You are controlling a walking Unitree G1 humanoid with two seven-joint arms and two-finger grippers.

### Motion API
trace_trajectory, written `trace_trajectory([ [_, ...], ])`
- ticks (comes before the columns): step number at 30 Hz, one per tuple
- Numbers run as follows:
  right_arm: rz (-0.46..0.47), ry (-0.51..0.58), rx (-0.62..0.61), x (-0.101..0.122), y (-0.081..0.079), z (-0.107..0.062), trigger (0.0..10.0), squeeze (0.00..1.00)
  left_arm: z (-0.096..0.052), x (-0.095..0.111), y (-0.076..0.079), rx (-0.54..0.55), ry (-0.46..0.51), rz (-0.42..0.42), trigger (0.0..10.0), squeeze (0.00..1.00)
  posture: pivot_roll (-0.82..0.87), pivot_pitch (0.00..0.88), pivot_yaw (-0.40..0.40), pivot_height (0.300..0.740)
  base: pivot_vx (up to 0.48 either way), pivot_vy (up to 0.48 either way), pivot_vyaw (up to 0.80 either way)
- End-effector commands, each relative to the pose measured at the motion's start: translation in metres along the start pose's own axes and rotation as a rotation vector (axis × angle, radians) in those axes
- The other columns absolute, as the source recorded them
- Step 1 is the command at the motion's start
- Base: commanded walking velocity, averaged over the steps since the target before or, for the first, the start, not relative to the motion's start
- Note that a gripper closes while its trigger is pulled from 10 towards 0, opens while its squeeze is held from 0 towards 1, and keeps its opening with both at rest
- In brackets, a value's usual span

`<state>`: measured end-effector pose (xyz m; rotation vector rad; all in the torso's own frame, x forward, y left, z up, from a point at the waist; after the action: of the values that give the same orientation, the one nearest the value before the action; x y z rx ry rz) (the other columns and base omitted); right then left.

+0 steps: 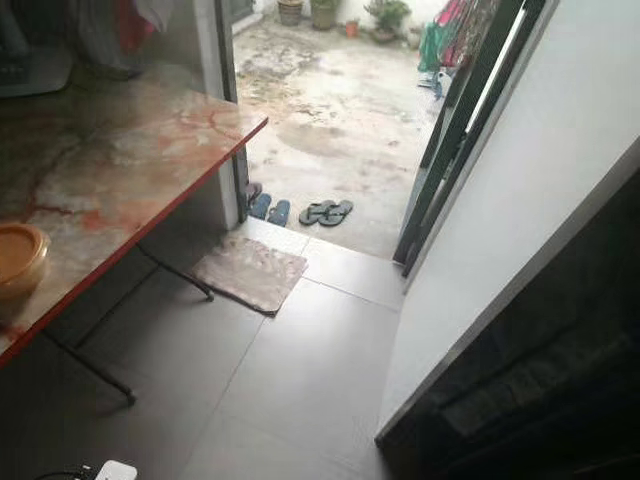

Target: Restocking fridge

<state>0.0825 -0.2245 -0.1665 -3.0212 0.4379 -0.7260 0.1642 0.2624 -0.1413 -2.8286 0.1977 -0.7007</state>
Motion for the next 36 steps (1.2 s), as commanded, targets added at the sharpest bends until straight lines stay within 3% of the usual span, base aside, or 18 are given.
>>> trace_trajectory([
  [1,-0.004,-0.011,-0.011,-0.0022,0.0051,-0.0013,10.0,0.00,-0.0004,-0.0059,0.0032,-0.004,-0.020,-0.004,10.0,0.00,0.19,0.071,-0.042,0.740,0.000,0.000,-0.80],
  [13,0.004,-0.012,-0.010,-0.0030,0.0036,-0.0011,10.0,0.00,-0.0016,-0.0118,-0.0022,0.008,-0.037,-0.007,10.0,0.00,0.18,0.071,-0.035,0.740,0.000,0.000,-0.80],
  [23,0.001,-0.011,-0.011,-0.0022,0.0051,-0.0013,10.0,0.00,0.0003,-0.0046,0.0047,-0.002,-0.027,0.001,10.0,0.00,0.18,0.074,-0.043,0.740,0.000,0.000,-0.80],
  [36,-0.004,-0.012,-0.012,-0.0024,0.0058,-0.0015,10.0,0.00,-0.0011,-0.0112,0.0039,-0.004,-0.037,0.016,10.0,0.00,0.18,0.079,-0.047,0.740,0.000,-0.072,-0.80],
])
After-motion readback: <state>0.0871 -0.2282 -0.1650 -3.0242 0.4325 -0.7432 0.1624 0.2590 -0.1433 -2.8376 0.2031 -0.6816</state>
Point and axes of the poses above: a point about 5 cm out from each wrist's last joint towards the gripper, its own z axis pointing out of the wrist towards the gripper, its own x axis along the axis of the wrist's last joint, y = z × x, the point moved 6 cm from there along z, pointing out of the wrist towards the gripper, and after that the axes turned 7 degrees about -z, right-handed, at the moved point
